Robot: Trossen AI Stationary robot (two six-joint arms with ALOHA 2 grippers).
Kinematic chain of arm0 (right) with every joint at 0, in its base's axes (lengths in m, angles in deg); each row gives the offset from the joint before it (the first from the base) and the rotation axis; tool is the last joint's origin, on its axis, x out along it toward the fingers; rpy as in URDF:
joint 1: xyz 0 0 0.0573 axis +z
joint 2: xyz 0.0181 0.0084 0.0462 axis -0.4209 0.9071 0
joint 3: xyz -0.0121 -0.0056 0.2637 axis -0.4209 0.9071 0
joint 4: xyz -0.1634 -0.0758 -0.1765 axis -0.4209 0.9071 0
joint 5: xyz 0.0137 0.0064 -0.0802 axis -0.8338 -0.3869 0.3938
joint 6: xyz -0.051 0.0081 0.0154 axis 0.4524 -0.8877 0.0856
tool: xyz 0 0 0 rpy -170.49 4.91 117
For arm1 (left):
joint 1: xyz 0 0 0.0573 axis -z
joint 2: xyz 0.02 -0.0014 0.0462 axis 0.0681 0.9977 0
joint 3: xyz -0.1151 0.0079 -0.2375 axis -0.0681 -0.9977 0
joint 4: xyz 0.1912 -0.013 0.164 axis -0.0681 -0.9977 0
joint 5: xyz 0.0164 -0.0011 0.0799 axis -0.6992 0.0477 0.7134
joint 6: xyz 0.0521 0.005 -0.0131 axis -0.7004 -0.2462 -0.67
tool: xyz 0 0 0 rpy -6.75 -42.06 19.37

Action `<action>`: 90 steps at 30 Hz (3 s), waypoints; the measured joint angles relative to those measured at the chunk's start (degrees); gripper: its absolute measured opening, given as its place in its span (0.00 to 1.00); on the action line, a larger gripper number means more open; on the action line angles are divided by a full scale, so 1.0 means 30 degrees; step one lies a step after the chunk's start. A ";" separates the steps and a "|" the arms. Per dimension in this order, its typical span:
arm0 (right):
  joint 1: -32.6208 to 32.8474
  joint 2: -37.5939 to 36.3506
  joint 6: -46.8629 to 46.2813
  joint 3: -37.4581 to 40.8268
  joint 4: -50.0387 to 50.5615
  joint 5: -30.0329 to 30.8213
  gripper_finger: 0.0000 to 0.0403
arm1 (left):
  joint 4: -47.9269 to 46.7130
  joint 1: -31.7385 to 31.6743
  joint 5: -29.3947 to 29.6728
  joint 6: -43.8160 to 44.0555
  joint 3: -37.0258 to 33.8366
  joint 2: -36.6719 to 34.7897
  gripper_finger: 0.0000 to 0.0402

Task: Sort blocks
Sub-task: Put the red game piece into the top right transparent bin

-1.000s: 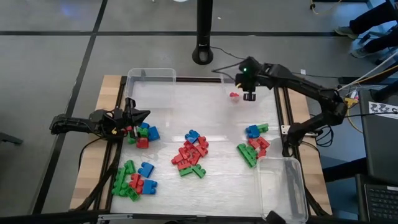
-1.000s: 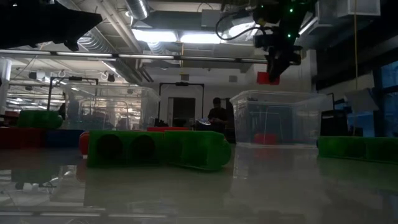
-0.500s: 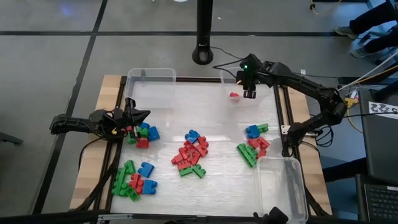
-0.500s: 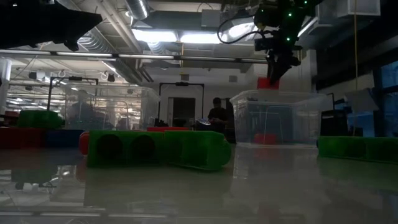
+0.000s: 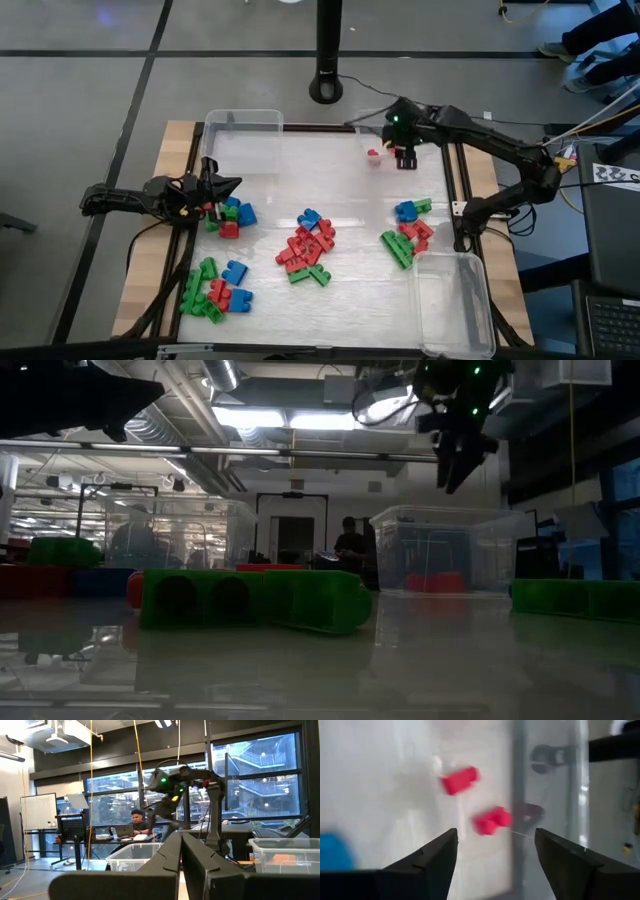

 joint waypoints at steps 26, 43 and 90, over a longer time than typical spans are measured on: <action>0.7844 -0.0441 -1.0031 0.5594 0.2463 -0.5716 0.63 | -0.0031 0.0000 0.0000 0.0016 0.0000 0.0000 0.01; 0.7780 -0.0441 -1.6562 0.9035 0.2467 -0.6769 0.63 | -0.0022 0.0000 0.0000 0.0052 0.0000 -0.0007 0.01; 0.7772 -0.0412 -1.6907 1.2782 -0.1210 -0.4884 0.63 | -0.0080 0.0000 0.0029 -0.0050 0.0000 0.0000 0.01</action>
